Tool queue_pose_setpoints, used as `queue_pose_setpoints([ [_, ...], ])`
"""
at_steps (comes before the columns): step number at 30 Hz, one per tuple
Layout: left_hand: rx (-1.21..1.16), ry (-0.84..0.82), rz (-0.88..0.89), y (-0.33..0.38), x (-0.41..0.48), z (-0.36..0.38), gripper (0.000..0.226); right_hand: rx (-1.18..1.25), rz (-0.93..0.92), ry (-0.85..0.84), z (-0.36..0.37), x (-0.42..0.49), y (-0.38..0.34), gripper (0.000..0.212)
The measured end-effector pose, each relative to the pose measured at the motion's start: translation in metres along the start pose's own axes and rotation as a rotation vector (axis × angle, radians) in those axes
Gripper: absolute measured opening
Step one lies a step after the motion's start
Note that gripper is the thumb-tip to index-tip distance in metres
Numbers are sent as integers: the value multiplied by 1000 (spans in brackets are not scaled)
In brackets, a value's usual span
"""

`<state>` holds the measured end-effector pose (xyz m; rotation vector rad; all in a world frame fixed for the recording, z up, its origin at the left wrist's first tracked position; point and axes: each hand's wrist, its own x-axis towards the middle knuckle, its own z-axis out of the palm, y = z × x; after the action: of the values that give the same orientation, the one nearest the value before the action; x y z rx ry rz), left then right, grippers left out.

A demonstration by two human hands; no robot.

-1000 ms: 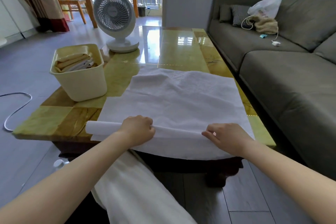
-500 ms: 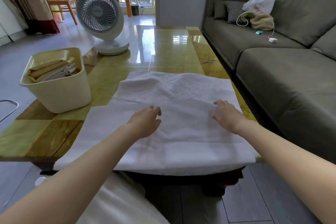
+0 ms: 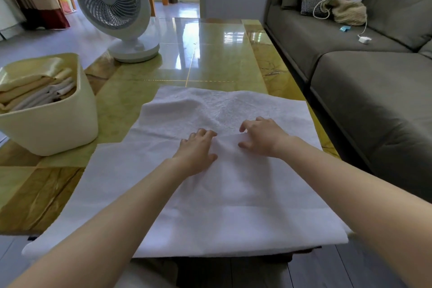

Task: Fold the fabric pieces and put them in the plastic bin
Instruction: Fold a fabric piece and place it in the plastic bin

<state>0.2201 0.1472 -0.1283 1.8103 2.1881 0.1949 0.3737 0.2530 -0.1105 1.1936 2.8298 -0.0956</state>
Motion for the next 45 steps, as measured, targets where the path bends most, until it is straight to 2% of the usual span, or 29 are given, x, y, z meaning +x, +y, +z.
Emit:
queue_pose_setpoints([
  [3,-6,-1,0,-1,1,-2,62,-5,32,-74,-4,-1,13,43],
  [9,8,0,-24,1,3,-7,65,216,55,-150,-6,-11,22,54],
  [11,15,7,-34,2,4,-7,66,136,45,-132,-10,-10,20,53],
  [14,14,23,-40,2,4,-6,64,-69,18,10,-15,-8,20,33],
  [18,-39,28,-39,2,2,-5,60,-236,164,43,-19,-13,32,26],
  [21,-45,33,-26,1,0,-4,56,-255,269,18,-13,-20,39,23],
  [23,-24,37,-23,0,-1,-4,53,-235,308,38,-7,-23,40,29],
  [27,10,49,-5,-3,0,-4,50,-85,206,69,0,-26,28,48],
  [30,37,78,9,-7,-1,-5,49,91,59,46,3,-31,0,49],
  [34,120,150,-31,-21,-3,-10,40,112,-70,30,14,-33,-36,47],
  [40,155,186,-136,-48,-3,-17,25,116,-34,32,17,-17,-57,46],
  [45,121,193,-171,-63,-5,-17,25,95,61,63,15,3,-69,32],
])
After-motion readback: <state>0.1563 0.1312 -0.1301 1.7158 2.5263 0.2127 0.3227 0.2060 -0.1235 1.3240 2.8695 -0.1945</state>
